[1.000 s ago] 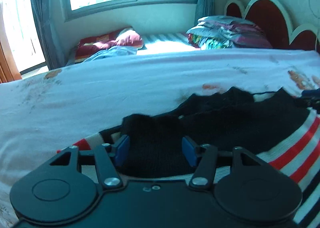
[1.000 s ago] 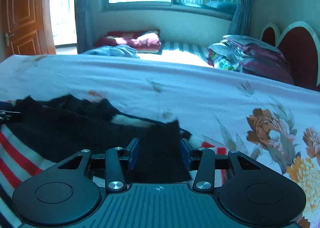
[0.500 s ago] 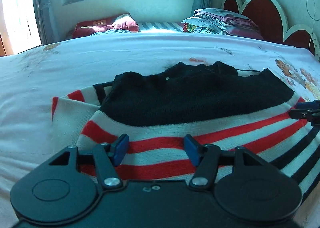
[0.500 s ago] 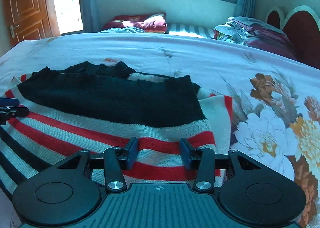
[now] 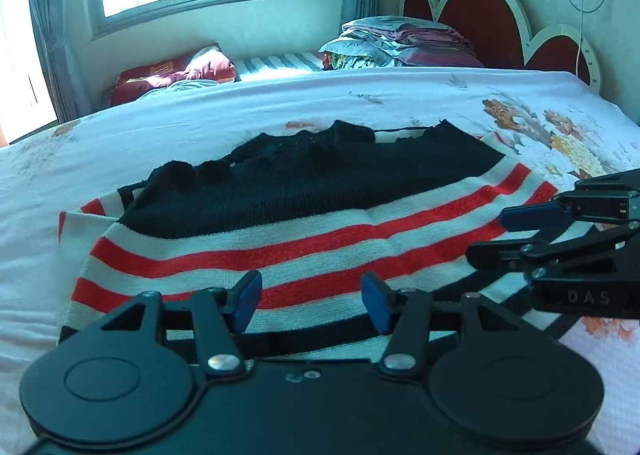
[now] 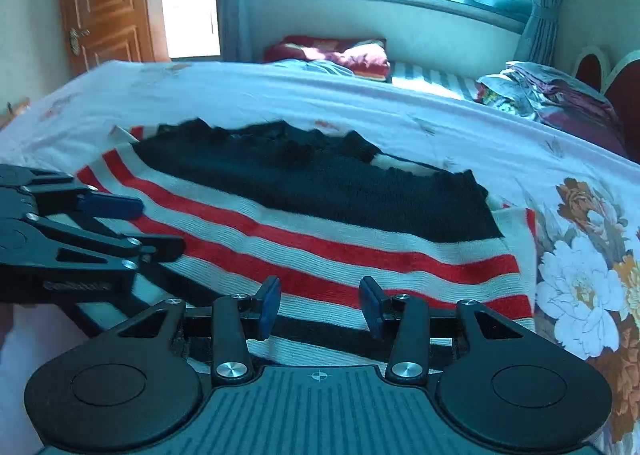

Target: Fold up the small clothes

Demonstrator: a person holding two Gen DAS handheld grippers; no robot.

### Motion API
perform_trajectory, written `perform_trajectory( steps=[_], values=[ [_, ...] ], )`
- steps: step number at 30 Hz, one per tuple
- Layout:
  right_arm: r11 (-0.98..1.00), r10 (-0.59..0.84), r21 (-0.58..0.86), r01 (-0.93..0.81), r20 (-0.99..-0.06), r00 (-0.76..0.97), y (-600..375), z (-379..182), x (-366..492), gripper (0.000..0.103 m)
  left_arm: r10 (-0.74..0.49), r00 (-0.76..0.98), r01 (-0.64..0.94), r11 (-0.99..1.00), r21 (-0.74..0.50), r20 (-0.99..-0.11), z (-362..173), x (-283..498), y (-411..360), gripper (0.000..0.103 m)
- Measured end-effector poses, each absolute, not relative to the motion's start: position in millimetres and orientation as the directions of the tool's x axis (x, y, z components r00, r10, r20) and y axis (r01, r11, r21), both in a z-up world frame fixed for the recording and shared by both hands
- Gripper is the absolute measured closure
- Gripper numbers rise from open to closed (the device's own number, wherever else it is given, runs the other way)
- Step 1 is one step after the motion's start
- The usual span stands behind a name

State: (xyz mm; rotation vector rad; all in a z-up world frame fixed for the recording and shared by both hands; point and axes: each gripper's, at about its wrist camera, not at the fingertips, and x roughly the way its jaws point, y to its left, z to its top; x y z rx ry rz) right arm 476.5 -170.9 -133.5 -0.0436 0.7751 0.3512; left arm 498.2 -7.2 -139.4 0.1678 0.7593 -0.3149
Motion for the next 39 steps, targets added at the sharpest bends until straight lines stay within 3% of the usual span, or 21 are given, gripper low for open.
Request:
perform_trajectory(
  steps=[10, 13, 21, 32, 34, 39],
  values=[
    [0.904, 0.315, 0.041, -0.425, -0.738, 0.597, -139, -150, 427, 0.058, -0.125, 0.685, 0.259, 0.963, 0.08, -0.717, -152, 456, 20, 0.052],
    [0.934, 0.258, 0.017, -0.358, -0.724, 0.64, -163, -146, 421, 0.059, -0.041, 0.707, 0.187, 0.974, 0.131, -0.706, -155, 450, 55, 0.052],
    [0.98, 0.128, 0.002, -0.197, -0.765, 0.631, -243, -162, 412, 0.059, -0.051, 0.686, 0.085, 0.996, 0.01, -0.726, -158, 433, 94, 0.051],
    [0.985, 0.147, 0.06, -0.161, -0.778, 0.611, -275, -160, 405, 0.06, -0.039, 0.679, 0.072, 0.997, 0.014, -0.733, -155, 423, 105, 0.05],
    [0.985, 0.134, 0.038, -0.165, -0.773, 0.619, -271, -153, 403, 0.065, -0.015, 0.686, 0.057, 0.998, 0.033, -0.728, -146, 421, 98, 0.054],
    [0.988, 0.14, 0.057, -0.141, -0.69, 0.71, -268, -130, 406, 0.077, -0.035, 0.753, 0.105, 0.992, 0.067, -0.657, -125, 422, 59, 0.05]
  ],
)
